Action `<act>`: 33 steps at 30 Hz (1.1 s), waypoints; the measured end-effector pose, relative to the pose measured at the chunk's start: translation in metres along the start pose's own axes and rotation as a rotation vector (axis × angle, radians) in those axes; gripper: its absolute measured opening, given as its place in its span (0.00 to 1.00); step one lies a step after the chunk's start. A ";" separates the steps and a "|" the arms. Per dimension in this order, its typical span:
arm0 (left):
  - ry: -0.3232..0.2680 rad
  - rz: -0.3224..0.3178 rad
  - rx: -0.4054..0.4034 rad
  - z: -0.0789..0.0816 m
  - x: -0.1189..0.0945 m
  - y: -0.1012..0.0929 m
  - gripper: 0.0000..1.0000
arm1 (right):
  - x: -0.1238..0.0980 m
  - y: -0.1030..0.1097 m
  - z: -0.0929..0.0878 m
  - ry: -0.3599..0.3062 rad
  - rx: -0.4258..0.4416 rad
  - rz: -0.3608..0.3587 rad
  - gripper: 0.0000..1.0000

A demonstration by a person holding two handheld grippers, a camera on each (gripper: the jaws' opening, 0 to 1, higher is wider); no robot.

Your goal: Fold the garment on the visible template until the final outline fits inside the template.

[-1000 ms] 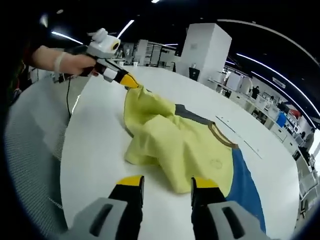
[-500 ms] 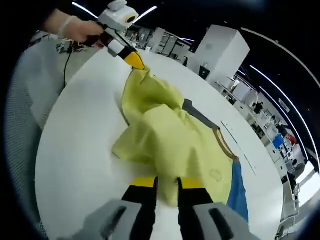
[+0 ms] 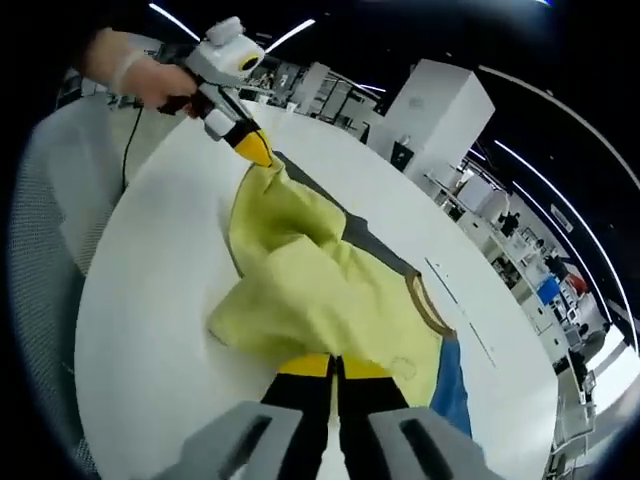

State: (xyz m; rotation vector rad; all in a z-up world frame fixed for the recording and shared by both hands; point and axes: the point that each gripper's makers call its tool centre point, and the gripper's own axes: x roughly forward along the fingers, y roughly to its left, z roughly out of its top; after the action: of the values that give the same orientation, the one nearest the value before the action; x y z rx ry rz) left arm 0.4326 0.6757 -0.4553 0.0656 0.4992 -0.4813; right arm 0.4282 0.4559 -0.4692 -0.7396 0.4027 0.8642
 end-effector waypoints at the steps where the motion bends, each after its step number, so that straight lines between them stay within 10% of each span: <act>1: -0.001 0.000 0.001 0.000 0.000 0.000 0.00 | 0.000 -0.004 0.003 -0.003 -0.001 -0.003 0.00; 20: 0.015 -0.004 -0.002 -0.003 0.003 0.001 0.00 | 0.056 -0.031 0.029 0.021 -0.073 0.075 0.00; 33: 0.019 -0.007 -0.001 -0.004 0.004 0.000 0.00 | 0.057 -0.027 0.027 0.028 -0.037 0.086 0.00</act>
State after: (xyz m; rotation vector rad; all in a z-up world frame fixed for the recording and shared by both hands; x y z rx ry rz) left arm 0.4339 0.6742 -0.4605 0.0671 0.5183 -0.4877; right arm 0.4849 0.4947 -0.4732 -0.7733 0.4468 0.9450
